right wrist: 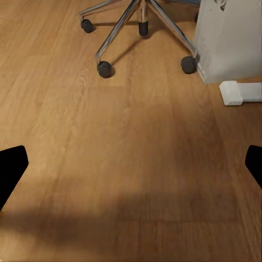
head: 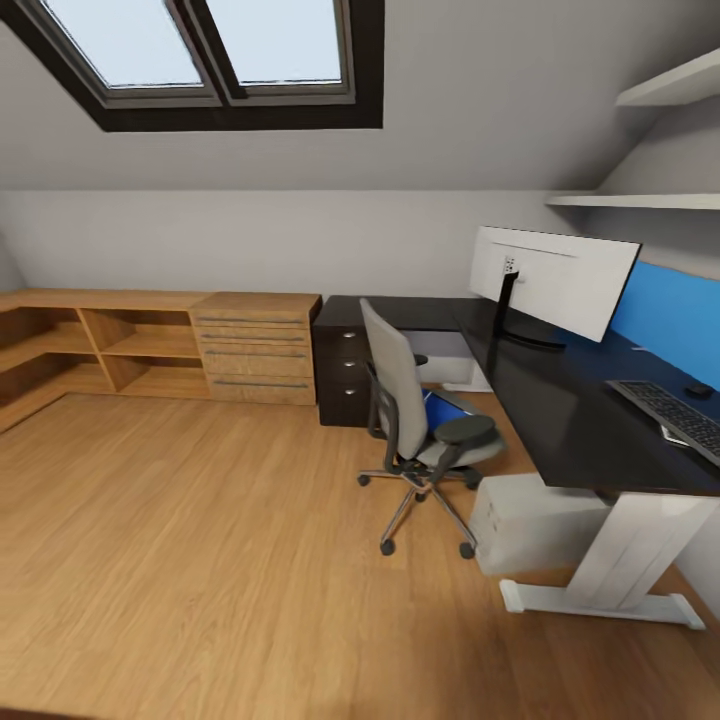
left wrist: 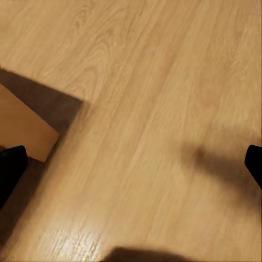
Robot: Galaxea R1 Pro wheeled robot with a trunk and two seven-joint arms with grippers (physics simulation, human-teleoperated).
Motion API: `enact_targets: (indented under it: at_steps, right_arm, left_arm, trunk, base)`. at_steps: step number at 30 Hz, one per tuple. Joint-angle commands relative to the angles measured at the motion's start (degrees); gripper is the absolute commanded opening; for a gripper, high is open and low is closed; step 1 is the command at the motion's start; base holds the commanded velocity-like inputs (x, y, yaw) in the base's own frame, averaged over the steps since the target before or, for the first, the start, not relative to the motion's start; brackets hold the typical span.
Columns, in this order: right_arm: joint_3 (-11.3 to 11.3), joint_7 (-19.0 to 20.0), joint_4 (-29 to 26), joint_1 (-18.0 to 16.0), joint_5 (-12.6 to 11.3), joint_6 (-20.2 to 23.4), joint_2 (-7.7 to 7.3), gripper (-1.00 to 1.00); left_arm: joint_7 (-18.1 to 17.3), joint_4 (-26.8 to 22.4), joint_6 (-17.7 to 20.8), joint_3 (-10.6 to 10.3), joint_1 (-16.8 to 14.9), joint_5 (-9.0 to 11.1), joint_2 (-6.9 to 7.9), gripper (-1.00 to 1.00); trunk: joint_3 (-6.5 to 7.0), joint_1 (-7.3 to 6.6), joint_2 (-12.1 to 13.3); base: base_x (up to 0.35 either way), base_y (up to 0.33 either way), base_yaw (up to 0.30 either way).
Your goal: In the bedroom, organize the workspace by keeping the computer under the desk, ensuring the monitor is on the desk, placing the keyboard on the desk next to the monitor, placing the mouse on the desk next to the keyboard, moving the folder from the swivel chair onto the desk next to the mouse, stacking the notebook on top of the folder with the pen on top of the notebook, and positioning the swivel chair next to the desk.
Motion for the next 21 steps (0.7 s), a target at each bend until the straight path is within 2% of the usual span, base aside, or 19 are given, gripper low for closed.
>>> enact_targets:
  at_steps: [1, 9, 17, 21]
  right_arm:
    - [0.0, 0.0, 0.0, 0.0, -0.2, -0.2, 0.01, 1.0]
    - [0.1, 0.0, 0.0, 0.0, -0.2, -0.2, -0.01, 1.0]
    - [0.1, 0.2, 0.0, 0.0, -0.1, -0.3, 0.0, 1.0]
    - [0.1, 0.2, 0.0, 0.0, -0.1, -0.3, -0.03, 1.0]
  left_arm:
    - [0.2, 0.0, -0.1, -0.1, 0.0, 0.0, -0.01, 1.0]
    - [0.2, 0.0, 0.0, -0.1, 0.0, 0.0, -0.01, 1.0]
    - [0.2, 0.0, -0.1, 0.0, 0.0, -0.1, -0.04, 1.0]
    - [0.2, 0.0, -0.1, 0.0, 0.0, -0.2, -0.39, 1.0]
  trunk:
    - [-0.05, -0.01, 0.0]
    - [-0.05, -0.01, 0.0]
    - [0.26, -0.01, 0.0]
    - [-0.23, 0.87, -1.6]
  base:
    - [0.0, 0.335, 0.0]
    - [0.0, 0.312, -0.001]
    - [0.0, 0.07, -0.132]
    - [0.0, 0.007, -0.202]
